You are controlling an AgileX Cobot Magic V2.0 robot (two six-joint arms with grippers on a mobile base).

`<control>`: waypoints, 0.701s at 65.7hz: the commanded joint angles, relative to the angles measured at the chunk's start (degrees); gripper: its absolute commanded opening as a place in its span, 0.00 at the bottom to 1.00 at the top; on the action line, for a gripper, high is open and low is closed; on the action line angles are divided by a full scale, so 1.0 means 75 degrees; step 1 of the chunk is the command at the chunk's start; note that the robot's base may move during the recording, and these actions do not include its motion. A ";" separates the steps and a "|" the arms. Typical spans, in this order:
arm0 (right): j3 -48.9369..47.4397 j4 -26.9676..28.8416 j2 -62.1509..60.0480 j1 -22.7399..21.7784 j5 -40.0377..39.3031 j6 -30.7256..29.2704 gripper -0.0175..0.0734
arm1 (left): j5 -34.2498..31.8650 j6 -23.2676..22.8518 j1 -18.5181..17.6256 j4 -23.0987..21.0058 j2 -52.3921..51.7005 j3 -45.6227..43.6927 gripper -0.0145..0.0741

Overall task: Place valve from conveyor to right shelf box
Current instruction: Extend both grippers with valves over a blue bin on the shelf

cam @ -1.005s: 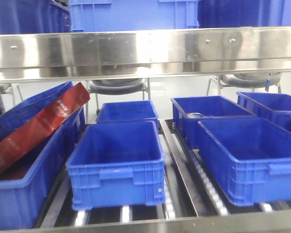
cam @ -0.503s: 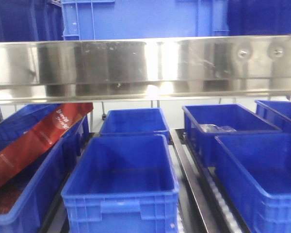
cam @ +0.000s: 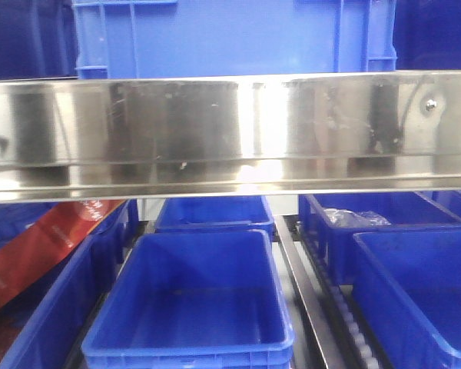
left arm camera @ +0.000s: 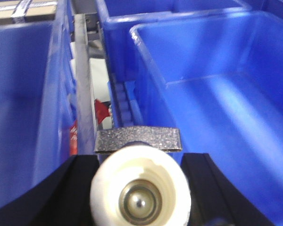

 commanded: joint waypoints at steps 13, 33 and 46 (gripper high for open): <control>-0.0142 0.0006 -0.0120 -0.0007 -0.0524 -0.0002 0.01 | -0.0426 -0.0033 -0.0044 -0.0052 -0.0083 -0.0077 0.04; -0.0142 0.0006 -0.0120 -0.0007 -0.0524 -0.0002 0.01 | -0.0426 -0.0033 -0.0044 -0.0052 -0.0083 -0.0077 0.04; -0.0142 0.0006 -0.0120 -0.0007 -0.0524 -0.0002 0.01 | -0.0426 -0.0033 -0.0044 -0.0052 -0.0083 -0.0077 0.04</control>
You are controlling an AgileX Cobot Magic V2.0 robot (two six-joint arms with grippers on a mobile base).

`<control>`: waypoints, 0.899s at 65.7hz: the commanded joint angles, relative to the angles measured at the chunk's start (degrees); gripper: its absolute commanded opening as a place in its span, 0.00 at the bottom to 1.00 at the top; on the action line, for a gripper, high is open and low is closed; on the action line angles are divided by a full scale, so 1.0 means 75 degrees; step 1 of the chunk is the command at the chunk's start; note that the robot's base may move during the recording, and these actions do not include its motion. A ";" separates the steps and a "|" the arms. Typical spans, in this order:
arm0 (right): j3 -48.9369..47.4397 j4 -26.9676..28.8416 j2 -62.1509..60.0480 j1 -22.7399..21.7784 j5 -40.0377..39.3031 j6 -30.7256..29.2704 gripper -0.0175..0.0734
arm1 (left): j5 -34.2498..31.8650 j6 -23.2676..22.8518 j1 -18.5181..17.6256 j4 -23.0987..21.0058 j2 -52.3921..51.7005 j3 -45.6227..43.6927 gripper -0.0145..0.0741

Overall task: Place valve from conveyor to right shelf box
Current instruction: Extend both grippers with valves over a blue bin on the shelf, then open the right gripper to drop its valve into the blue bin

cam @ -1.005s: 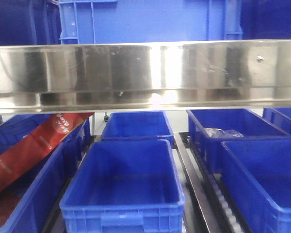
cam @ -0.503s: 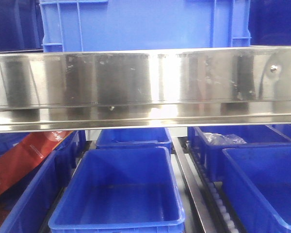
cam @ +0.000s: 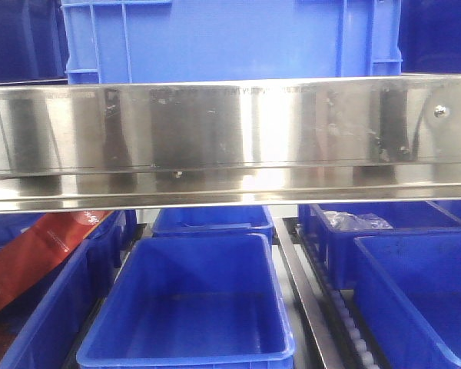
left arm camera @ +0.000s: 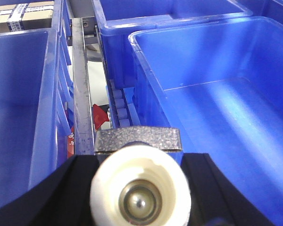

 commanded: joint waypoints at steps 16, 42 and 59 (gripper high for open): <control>-0.0142 0.0006 -0.0120 -0.0007 -0.0524 -0.0002 0.01 | -0.0426 -0.0033 -0.0044 -0.0052 -0.0083 -0.0077 0.04; -0.0142 0.0006 -0.0120 -0.0007 -0.0524 -0.0002 0.01 | -0.0426 -0.0033 -0.0044 -0.0052 -0.0083 -0.0077 0.04; -0.0142 0.0006 -0.0120 -0.0007 -0.0537 -0.0002 0.01 | -0.0426 -0.0033 -0.0044 -0.0052 -0.0083 -0.0077 0.04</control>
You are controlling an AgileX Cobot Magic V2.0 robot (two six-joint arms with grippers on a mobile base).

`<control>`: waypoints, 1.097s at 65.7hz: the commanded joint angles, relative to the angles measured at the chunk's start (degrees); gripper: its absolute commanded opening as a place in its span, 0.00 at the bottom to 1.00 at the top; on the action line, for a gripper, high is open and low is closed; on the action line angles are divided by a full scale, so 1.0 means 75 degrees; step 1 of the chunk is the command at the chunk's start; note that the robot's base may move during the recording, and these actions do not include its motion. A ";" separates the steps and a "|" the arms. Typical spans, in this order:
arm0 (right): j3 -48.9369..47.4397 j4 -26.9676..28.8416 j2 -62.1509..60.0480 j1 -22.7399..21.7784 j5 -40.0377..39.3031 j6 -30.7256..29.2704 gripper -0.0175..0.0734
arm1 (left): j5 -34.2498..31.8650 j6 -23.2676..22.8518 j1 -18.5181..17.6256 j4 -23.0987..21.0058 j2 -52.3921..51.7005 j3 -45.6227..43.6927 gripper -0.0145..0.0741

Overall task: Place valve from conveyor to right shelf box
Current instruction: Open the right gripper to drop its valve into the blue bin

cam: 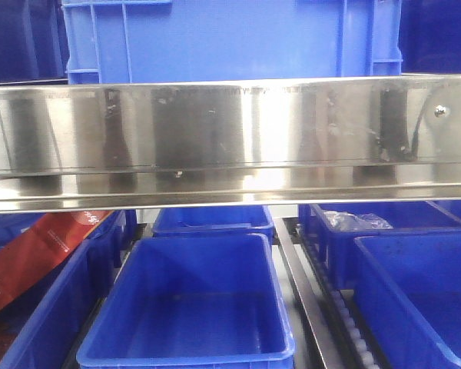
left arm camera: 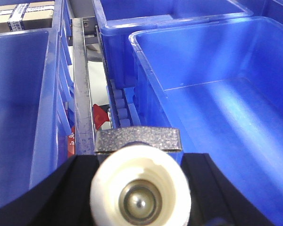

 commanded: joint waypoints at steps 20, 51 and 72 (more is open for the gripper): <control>-0.0761 0.0006 -0.0120 -0.0007 -0.0556 -0.0002 0.01 | -0.0805 -0.0033 -0.0044 -0.0686 -0.0066 -0.0459 0.04; -0.2935 0.0742 0.1355 0.1089 -0.0700 -0.0237 0.01 | -0.0786 0.0172 -0.2098 -0.0624 0.1827 -0.2525 0.04; -0.2935 0.0742 0.2800 0.1653 -0.0715 -0.0267 0.01 | -0.0388 0.0172 -0.2291 -0.0624 0.3225 -0.2525 0.04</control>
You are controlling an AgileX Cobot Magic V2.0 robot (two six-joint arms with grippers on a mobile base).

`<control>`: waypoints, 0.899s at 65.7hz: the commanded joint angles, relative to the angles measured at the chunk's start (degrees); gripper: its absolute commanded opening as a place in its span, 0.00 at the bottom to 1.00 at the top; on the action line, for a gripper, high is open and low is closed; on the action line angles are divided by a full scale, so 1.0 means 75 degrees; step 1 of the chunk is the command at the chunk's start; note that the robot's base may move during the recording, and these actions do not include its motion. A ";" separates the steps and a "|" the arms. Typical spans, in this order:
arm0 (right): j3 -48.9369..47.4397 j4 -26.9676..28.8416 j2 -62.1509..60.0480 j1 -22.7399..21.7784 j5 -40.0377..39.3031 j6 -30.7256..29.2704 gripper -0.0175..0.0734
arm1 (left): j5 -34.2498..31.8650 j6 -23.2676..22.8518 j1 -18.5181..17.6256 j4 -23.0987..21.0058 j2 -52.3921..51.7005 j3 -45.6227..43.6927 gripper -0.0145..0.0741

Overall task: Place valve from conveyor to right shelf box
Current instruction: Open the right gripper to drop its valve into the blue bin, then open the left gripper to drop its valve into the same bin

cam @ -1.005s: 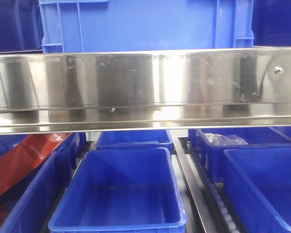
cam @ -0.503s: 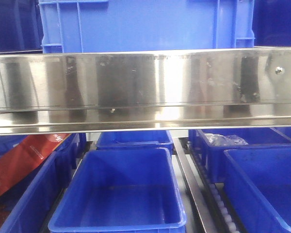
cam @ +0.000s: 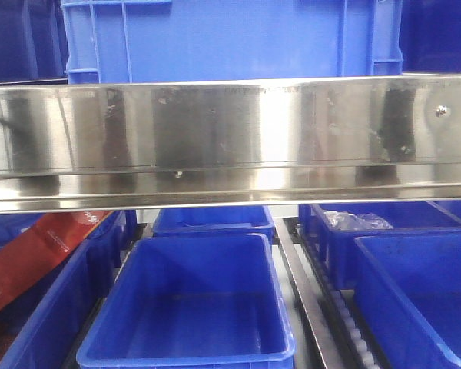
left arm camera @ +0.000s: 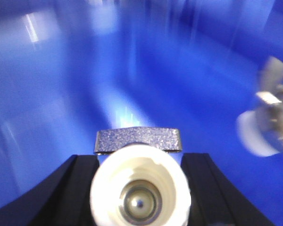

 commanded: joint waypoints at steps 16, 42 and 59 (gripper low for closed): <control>-0.0116 0.0033 0.0792 0.0085 -0.0442 -0.0086 0.01 | -0.0009 -0.0008 -0.0025 -0.0043 0.0599 -0.0121 0.04; -0.0134 0.0033 0.0956 0.0085 -0.0099 -0.0086 0.68 | 0.0407 -0.0008 -0.0025 -0.0043 0.0801 -0.0121 0.70; -0.0166 0.0050 0.0524 0.0085 0.0002 -0.0086 0.74 | 0.0575 -0.0008 -0.0025 -0.0025 0.0458 -0.0218 0.83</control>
